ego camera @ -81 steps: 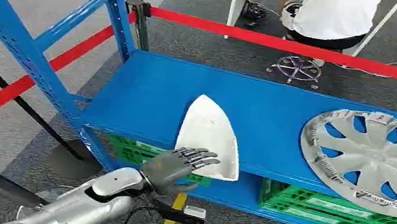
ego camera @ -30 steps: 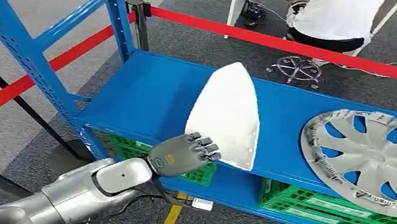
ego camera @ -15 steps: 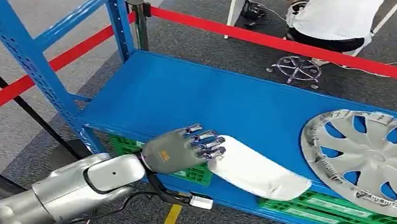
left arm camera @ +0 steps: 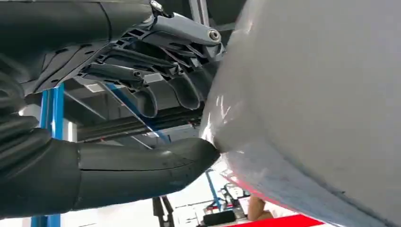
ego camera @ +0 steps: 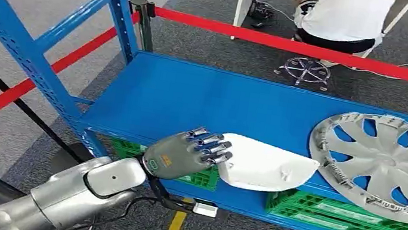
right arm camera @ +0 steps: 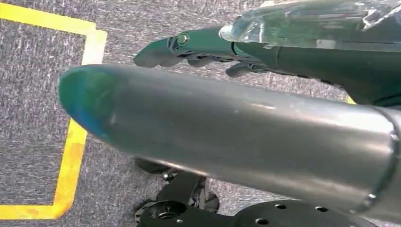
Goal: Take the parts from the cabinet and place them on the table.
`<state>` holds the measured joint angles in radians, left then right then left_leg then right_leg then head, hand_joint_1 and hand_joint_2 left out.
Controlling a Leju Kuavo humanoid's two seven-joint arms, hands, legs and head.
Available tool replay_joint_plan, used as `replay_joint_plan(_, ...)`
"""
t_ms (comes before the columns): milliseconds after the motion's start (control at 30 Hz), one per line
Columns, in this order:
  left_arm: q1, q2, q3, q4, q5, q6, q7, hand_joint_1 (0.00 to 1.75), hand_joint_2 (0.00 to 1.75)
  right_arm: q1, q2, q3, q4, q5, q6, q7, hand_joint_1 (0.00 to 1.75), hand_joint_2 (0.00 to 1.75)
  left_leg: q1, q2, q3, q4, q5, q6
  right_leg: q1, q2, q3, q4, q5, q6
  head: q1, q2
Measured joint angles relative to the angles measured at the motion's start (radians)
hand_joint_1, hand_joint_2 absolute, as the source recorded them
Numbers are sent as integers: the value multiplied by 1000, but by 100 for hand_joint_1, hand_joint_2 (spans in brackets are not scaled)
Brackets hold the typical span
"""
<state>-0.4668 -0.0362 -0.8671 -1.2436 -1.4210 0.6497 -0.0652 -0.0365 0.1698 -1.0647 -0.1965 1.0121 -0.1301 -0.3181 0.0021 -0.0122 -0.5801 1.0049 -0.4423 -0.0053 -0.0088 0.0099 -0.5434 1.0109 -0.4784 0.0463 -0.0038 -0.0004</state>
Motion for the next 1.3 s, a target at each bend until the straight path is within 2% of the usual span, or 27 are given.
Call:
replay_joint_plan(167, 6, -1, 11, -6, 8, 21, -5, 94, 175, 0, 0, -2, 0, 0, -1, 0, 0, 0, 0, 0, 0, 0, 0, 0, 0, 0, 0, 0, 0, 0, 0, 0)
replay_joint_plan(667, 12, -6, 14, -8, 27, 14, -5, 94, 175, 0, 3, -10, 0, 0, -5, 0, 0, 0, 0, 0, 0, 0, 0, 0, 0, 0, 0, 0, 0, 0, 0, 0)
replay_joint_plan(933, 12, -7, 14, -8, 37, 8, -5, 94, 175, 0, 6, -12, 0, 0, -6, 0, 0, 0, -5, 0, 0, 1, -1, 1, -5, 0, 0, -1, 1, 2, 0, 0)
replay_joint_plan(1133, 12, -7, 16, -8, 45, 9, -5, 94, 175, 0, 8, -12, 0, 0, -6, 0, 0, 0, -17, 0, 0, 2, -4, 15, -17, 0, 0, -3, 2, 13, 0, 0)
replay_joint_plan(1200, 12, -8, 23, -8, 49, 13, -5, 94, 175, 0, 10, -12, 0, -1, -7, 0, 0, 0, -20, 0, -1, 0, 5, 27, -20, 1, 2, -10, 10, 25, 0, 0)
replay_joint_plan(1233, 12, -11, 29, -9, 52, 16, -5, 94, 175, 0, 11, -13, 0, -1, -8, 0, 0, 0, -12, 2, 4, -20, 13, 34, -16, 1, 3, -9, 6, 28, 0, 0)
replay_joint_plan(1267, 12, -15, 33, -9, 53, 17, -5, 94, 175, 0, 11, -14, 0, -2, -10, 0, 0, 0, -8, 3, 8, -26, 20, 38, -17, -3, -12, 7, -15, 28, 1, 0)
replay_joint_plan(1300, 10, -16, 35, -10, 56, 20, -5, 94, 175, 0, 11, -15, 0, -4, -14, -1, 0, 0, -6, 4, 6, -27, 22, 42, -15, -3, -33, 62, -53, 27, 4, 0)
